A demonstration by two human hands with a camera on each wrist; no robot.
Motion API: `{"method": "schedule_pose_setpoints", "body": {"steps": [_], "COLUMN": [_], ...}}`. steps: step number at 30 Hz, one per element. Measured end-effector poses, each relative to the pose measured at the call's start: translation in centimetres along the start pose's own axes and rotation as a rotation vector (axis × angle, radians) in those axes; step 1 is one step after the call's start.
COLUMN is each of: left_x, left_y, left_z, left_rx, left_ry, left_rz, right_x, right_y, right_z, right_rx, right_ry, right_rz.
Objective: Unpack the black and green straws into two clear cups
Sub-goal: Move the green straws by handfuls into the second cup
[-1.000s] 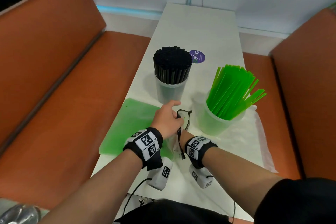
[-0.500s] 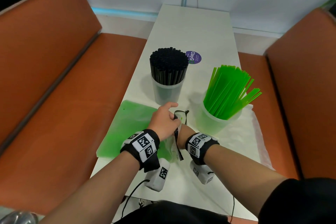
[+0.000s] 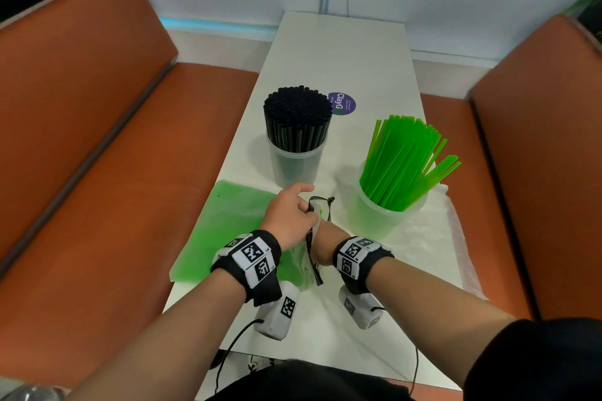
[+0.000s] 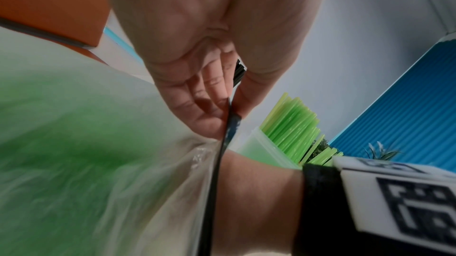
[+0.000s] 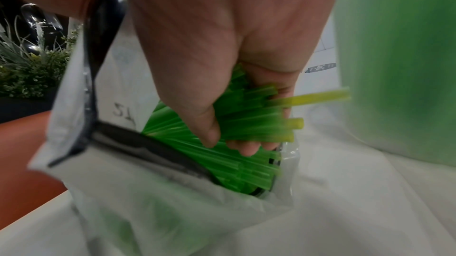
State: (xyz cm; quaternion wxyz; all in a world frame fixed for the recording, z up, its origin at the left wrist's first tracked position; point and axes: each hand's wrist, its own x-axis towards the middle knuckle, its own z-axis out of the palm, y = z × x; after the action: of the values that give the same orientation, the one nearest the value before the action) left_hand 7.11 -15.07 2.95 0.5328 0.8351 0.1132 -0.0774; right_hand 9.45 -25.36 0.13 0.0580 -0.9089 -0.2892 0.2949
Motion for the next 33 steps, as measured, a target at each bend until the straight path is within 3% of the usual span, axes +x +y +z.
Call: {"method": "schedule_pose_setpoints", "body": {"steps": [8, 15, 23, 33], "left_x": [0.1, 0.5, 1.6, 3.5], "left_y": [-0.3, -0.5, -0.8, -1.6], "left_z": [-0.1, 0.1, 0.3, 0.7], "left_rx": [0.005, 0.015, 0.051, 0.095], "left_ry": [-0.004, -0.009, 0.004, 0.076], "left_rz": [-0.002, -0.004, -0.024, -0.066], "right_x": [0.5, -0.3, -5.3, -14.0], "right_y": [0.5, 3.5, 9.9, 16.7], "right_z": [0.4, 1.3, 1.7, 1.3], "right_rx": [-0.057, -0.059, -0.002, 0.022], "right_ry": [-0.019, 0.061, 0.199, 0.256], "right_rz": [0.002, 0.075, 0.167, 0.381]}}
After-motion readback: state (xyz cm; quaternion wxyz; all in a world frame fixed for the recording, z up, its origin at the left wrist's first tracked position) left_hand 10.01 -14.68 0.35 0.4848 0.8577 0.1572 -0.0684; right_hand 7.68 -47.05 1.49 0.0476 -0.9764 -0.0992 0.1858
